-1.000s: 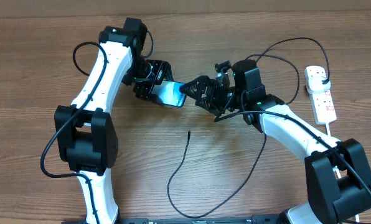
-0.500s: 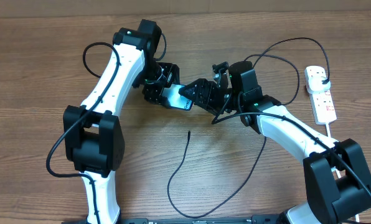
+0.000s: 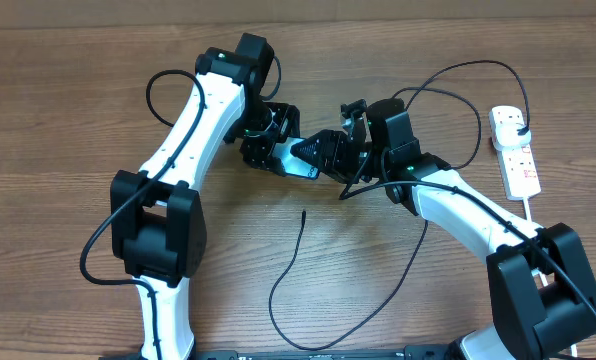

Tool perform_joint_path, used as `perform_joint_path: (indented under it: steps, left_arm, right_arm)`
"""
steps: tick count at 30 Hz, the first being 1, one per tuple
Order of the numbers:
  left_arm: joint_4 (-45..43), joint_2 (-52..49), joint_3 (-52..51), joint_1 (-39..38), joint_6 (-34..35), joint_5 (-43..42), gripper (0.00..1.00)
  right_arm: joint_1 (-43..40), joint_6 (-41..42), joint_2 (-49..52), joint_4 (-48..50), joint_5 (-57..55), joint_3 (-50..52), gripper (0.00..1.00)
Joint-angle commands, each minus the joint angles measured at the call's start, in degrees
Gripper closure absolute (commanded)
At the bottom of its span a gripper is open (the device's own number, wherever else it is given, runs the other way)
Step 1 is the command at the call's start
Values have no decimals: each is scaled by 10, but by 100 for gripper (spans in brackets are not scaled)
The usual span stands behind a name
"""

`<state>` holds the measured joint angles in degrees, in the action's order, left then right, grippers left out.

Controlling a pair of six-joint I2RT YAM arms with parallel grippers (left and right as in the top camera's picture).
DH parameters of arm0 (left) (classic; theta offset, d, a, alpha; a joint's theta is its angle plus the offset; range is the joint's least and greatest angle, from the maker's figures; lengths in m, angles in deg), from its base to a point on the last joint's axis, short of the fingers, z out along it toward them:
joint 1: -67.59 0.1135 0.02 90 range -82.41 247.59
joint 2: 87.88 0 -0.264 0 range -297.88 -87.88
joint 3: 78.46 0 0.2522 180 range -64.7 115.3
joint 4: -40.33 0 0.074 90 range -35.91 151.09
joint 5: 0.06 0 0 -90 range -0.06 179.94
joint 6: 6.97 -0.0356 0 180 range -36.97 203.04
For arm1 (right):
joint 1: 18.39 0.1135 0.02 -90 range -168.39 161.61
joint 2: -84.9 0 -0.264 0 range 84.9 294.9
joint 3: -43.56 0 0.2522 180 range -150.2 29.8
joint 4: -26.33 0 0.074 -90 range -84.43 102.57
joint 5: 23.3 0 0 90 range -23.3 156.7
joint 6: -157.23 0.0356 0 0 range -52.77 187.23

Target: Plug charger to phone and switch on socket

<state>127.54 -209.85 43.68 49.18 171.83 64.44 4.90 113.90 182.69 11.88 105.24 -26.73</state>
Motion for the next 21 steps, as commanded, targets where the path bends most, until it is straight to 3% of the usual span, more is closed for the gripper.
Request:
perform_joint_path:
  steps: [1, 16, 21]
  left_arm:
    - [-1, 4, 14, -10, 22, -32, 96]
    - [-5, 4, 14, -17, 37, -61, 96]
    - [-7, 4, 14, -20, 40, -61, 96]
  right_arm:
    - [2, -3, 3, 3, -2, -9, 44]
    - [2, -3, 3, -17, -25, -8, 53]
    - [2, -3, 3, -21, -25, -8, 62]
